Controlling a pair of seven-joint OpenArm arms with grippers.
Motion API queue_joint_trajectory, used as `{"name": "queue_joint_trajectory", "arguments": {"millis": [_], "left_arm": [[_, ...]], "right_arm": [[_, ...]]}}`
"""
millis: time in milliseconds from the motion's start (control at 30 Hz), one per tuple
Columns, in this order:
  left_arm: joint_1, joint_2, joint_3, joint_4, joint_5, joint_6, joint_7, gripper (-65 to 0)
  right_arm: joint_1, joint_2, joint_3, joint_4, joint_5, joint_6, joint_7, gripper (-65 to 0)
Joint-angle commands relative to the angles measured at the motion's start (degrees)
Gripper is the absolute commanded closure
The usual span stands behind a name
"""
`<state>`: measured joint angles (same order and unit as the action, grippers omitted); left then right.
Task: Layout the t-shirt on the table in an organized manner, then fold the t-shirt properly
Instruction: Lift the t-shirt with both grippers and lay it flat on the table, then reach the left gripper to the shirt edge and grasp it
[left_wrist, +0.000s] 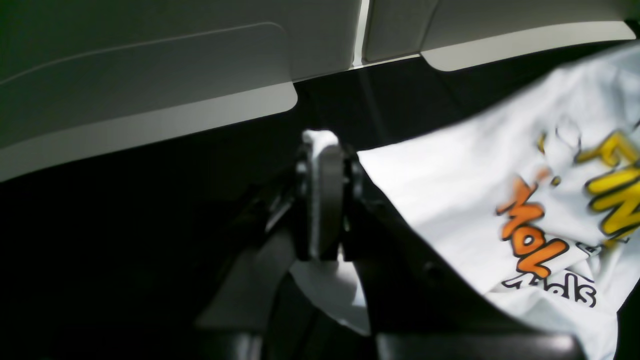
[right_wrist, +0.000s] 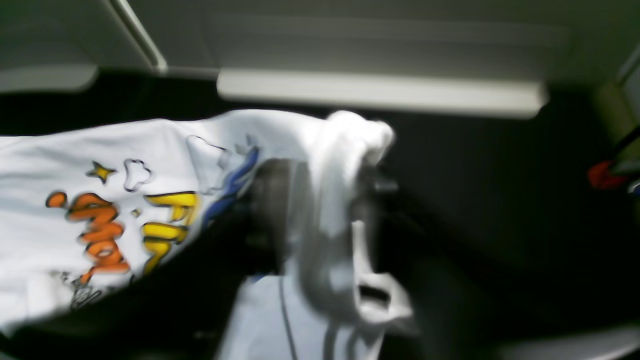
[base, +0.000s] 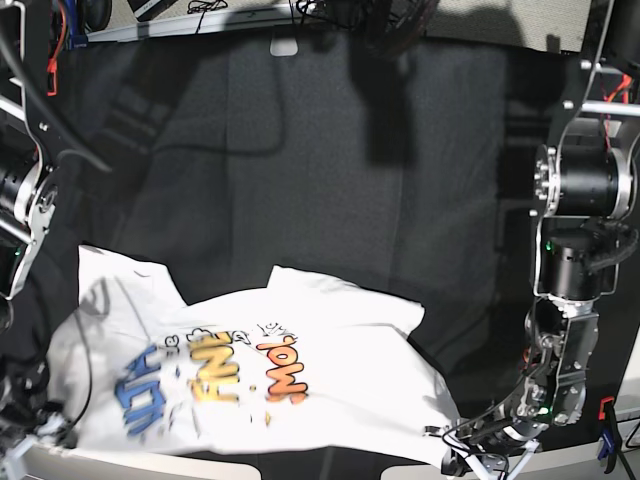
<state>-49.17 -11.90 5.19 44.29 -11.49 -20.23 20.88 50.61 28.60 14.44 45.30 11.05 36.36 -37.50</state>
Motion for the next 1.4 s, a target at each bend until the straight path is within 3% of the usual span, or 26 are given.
{"name": "queue_joint_trajectory", "arguments": {"millis": [0,100,200,267,467,567,633,767,800,967,1100,1267,1367], "left_arm": [[-1.8,-0.2,-0.2,1.0,-0.5,-0.2,-1.7,0.0],[-1.3,-0.2,-0.2,1.0,0.0,-0.2,-2.1,0.0],[-1.5,-0.2,-0.2,1.0,1.2,-0.2,-4.3,-19.8],[-1.6,-0.3,-0.2,1.0,1.2,-0.2,-4.7,-23.1],[-4.6,-0.4,-0.2,1.0,5.4,0.2,-4.6,-23.0],[-7.0,0.1,-0.2,1.0,0.7,0.2,2.6,-23.0],[-7.6,0.9,-0.2,1.1,-2.9,-0.4,9.4,-23.0],[-7.0,3.4,-0.2,1.3,-6.9,-12.3,17.2,-23.0],[-6.6,4.1,-0.2,1.3,-8.0,-13.9,18.4,-23.0],[-2.9,7.5,-0.2,3.6,-9.6,-14.6,18.8,-23.0],[3.8,9.0,-0.2,13.9,-9.6,-18.5,18.5,-17.3],[15.4,8.9,-0.2,35.4,-9.6,-18.3,21.8,-15.0],[22.8,8.9,-0.1,45.5,-9.7,-18.3,23.2,-15.0]], "right_arm": [[2.2,0.9,0.2,-1.0,0.9,0.1,1.7,-35.0],[2.2,0.9,0.2,-5.6,0.9,0.1,2.7,-37.8],[2.3,0.9,0.2,-6.4,1.1,0.0,3.2,-37.8],[2.8,0.9,0.2,-6.4,1.8,0.0,2.9,-37.7],[2.9,0.9,0.2,-6.4,8.5,0.1,-2.0,-37.7],[2.8,0.9,0.2,-6.4,11.1,3.5,-7.0,-37.7],[2.6,0.9,0.2,-6.3,12.0,3.6,-9.9,-37.7],[1.6,1.6,0.2,-6.3,12.0,3.6,-11.7,-37.7],[0.8,2.0,0.2,-6.1,12.0,3.6,-11.7,-37.7],[-7.0,5.8,0.2,-3.3,15.1,3.6,-12.2,-37.7],[-16.2,9.8,0.2,2.5,22.3,3.6,-14.2,-37.6],[-25.7,13.0,0.2,12.5,27.7,3.6,-18.8,-37.7],[-29.7,13.2,0.7,17.3,28.6,3.6,-20.5,-37.6]]}}
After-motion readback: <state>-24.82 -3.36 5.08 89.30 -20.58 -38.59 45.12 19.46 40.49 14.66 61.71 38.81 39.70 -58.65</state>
